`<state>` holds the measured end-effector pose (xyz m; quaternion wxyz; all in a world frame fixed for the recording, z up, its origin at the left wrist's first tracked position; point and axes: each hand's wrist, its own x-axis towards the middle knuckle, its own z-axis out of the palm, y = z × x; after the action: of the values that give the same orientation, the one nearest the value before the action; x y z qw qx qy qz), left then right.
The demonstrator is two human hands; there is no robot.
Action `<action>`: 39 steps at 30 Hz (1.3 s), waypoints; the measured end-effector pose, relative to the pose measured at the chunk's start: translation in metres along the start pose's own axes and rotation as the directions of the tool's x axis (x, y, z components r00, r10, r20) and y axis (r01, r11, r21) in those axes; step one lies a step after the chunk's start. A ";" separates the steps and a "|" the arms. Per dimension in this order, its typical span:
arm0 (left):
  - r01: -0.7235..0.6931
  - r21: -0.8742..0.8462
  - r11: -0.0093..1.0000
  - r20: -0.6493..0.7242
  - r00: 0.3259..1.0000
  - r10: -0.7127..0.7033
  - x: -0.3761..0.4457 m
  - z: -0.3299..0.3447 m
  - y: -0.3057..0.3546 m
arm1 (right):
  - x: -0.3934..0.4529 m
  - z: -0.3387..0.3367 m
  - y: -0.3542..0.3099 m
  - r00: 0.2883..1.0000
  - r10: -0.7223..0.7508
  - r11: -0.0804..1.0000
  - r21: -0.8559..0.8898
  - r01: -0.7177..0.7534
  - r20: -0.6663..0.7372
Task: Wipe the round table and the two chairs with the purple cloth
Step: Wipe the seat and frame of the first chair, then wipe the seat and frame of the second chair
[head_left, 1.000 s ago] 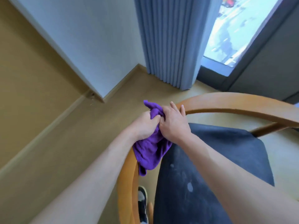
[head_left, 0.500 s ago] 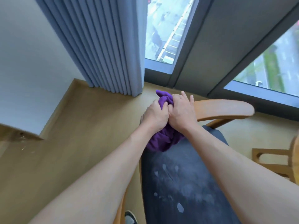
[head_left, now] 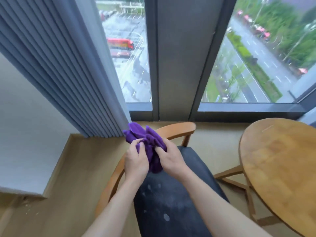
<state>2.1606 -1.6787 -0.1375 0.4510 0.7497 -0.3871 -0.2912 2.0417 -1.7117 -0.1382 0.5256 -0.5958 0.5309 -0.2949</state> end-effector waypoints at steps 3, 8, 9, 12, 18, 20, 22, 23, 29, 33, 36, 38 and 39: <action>-0.153 -0.021 0.988 0.026 0.988 0.153 -0.053 0.003 0.083 | -0.064 -0.086 -0.035 0.989 0.057 0.967 0.252 -0.022 -0.134; -0.414 0.016 0.910 0.180 0.897 0.404 -0.162 0.037 0.241 | -0.195 -0.272 -0.118 0.984 -0.005 0.860 0.501 0.095 -0.178; -0.445 -0.007 0.896 0.198 0.877 0.437 -0.188 0.047 0.272 | -0.224 -0.312 -0.134 0.986 -0.032 0.847 0.520 0.113 -0.163; -0.469 -0.164 0.868 0.216 0.842 0.495 -0.260 0.079 0.350 | -0.312 -0.420 -0.170 0.984 -0.129 0.802 0.571 0.176 -0.121; -0.294 -0.410 0.863 0.469 0.744 0.476 -0.372 0.166 0.447 | -0.435 -0.579 -0.185 0.899 -0.190 0.915 0.261 0.308 -0.394; -0.174 -0.456 0.873 0.623 0.637 0.453 -0.404 0.204 0.463 | -0.463 -0.616 -0.180 0.855 -0.224 0.927 0.168 0.335 -0.468; -0.065 -0.462 0.884 0.759 0.486 0.432 -0.436 0.243 0.477 | -0.483 -0.648 -0.170 0.825 -0.228 0.935 0.121 0.334 -0.516; -0.042 -0.446 0.894 0.818 0.387 0.426 -0.452 0.264 0.483 | -0.491 -0.663 -0.163 0.817 -0.217 0.943 0.103 0.317 -0.534; -0.092 -0.301 0.949 0.953 -0.028 0.300 -0.538 0.389 0.515 | -0.520 -0.760 -0.099 0.775 -0.065 0.996 0.007 0.089 -0.629; 0.034 -0.197 0.980 0.976 -0.089 0.200 -0.568 0.459 0.541 | -0.540 -0.834 -0.054 0.685 0.066 0.996 0.010 -0.086 -0.726; 0.133 -0.143 0.981 0.967 -0.191 0.167 -0.591 0.511 0.568 | -0.561 -0.877 -0.020 0.635 0.126 0.983 0.010 -0.184 -0.762; 0.176 -0.125 0.976 0.973 -0.173 0.155 -0.611 0.544 0.585 | -0.576 -0.899 0.003 0.585 0.177 0.976 0.063 -0.210 -0.791; 0.198 -0.116 0.973 0.976 -0.160 0.149 -0.622 0.560 0.591 | -0.583 -0.909 0.014 0.555 0.199 0.973 0.093 -0.213 -0.808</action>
<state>1.2023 -1.5800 0.2126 0.0728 0.2128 -0.5426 -0.8093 1.0579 -1.4447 0.2182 0.2505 -0.3324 0.7803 -0.4668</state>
